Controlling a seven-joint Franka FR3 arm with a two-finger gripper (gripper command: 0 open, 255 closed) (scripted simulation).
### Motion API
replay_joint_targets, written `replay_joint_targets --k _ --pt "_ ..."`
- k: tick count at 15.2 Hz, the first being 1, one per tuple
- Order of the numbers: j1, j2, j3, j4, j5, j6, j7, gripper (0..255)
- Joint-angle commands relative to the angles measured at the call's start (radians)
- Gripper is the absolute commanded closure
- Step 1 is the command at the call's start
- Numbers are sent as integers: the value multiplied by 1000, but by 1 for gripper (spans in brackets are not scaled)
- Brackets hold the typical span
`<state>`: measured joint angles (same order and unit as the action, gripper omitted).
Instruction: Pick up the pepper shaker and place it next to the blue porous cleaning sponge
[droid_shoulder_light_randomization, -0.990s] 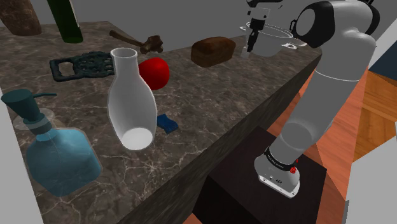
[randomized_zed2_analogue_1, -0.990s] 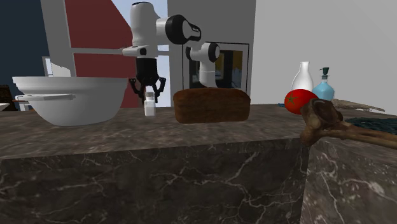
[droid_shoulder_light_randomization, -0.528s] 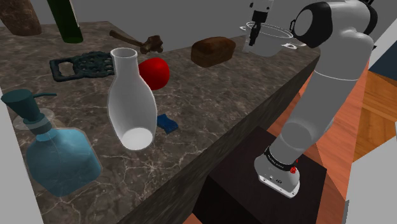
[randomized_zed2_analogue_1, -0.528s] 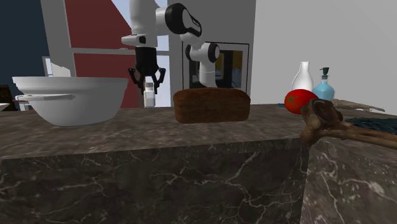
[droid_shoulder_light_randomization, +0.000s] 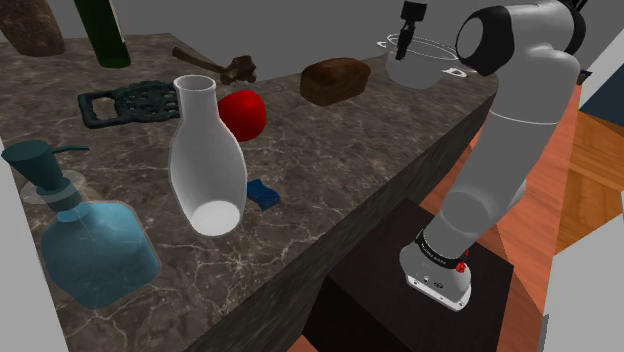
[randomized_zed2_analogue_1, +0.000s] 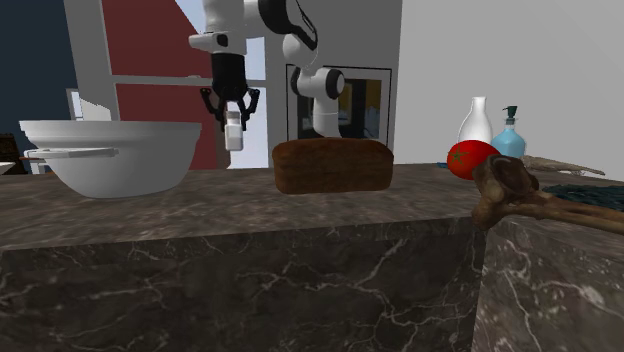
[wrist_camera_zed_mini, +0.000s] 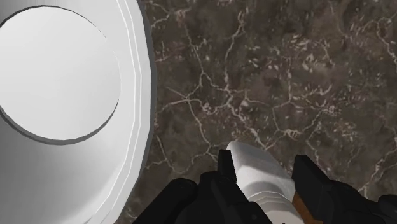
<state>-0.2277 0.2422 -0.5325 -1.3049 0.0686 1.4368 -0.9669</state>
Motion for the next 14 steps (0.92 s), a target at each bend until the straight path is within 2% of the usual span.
replay_joint_targets --k 1,8,14 --pt "-7 11 -2 40 6 -31 -5 255" --pt "-46 76 -6 229 40 -160 -23 255" --pt "-104 160 -6 432 86 -284 -38 255"
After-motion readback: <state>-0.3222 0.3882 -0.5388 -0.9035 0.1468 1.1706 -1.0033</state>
